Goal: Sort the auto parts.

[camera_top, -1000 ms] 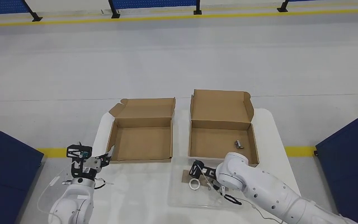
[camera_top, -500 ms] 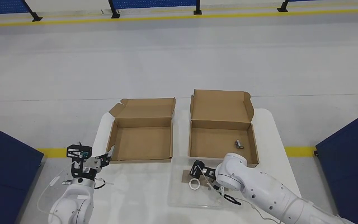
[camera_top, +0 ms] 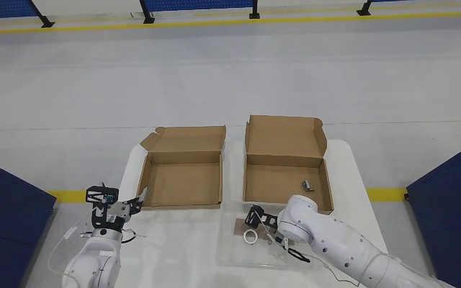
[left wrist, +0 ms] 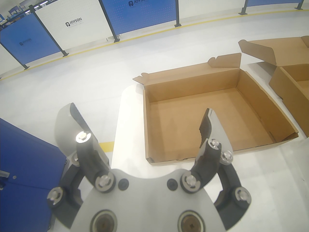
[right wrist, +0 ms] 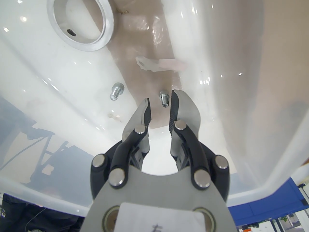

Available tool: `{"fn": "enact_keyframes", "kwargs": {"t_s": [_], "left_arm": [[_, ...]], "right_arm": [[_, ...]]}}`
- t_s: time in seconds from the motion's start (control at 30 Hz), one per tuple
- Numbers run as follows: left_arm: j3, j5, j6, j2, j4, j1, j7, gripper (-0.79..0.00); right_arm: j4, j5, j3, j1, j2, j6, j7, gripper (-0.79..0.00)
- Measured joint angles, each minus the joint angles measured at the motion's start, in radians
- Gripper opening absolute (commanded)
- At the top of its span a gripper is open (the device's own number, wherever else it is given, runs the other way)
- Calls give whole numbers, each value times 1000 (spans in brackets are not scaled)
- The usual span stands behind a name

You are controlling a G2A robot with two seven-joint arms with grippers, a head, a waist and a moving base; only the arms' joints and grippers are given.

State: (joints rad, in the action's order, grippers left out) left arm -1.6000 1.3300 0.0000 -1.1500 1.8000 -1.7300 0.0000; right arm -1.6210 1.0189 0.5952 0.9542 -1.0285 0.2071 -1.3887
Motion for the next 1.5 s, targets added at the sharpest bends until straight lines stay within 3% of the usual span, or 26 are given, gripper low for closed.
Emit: {"fn": "enact_keyframes", "kwargs": {"t_s": [0.1, 0.4, 0.7, 1.17, 1.5], "left_arm": [[0, 0, 0, 0, 0, 0, 0, 0], [0, 0, 0, 0, 0, 0, 0, 0], [0, 0, 0, 0, 0, 0, 0, 0], [0, 0, 0, 0, 0, 0, 0, 0], [0, 0, 0, 0, 0, 0, 0, 0]], "right_arm": [[2, 0, 4, 3, -1, 3, -6, -785], [19, -18, 26, 10, -5, 17, 6, -785], [-121, -105, 153, 62, 41, 102, -53, -785], [-123, -116, 162, 66, 41, 104, -33, -785], [-144, -517, 378, 143, 106, 299, 73, -785]]}}
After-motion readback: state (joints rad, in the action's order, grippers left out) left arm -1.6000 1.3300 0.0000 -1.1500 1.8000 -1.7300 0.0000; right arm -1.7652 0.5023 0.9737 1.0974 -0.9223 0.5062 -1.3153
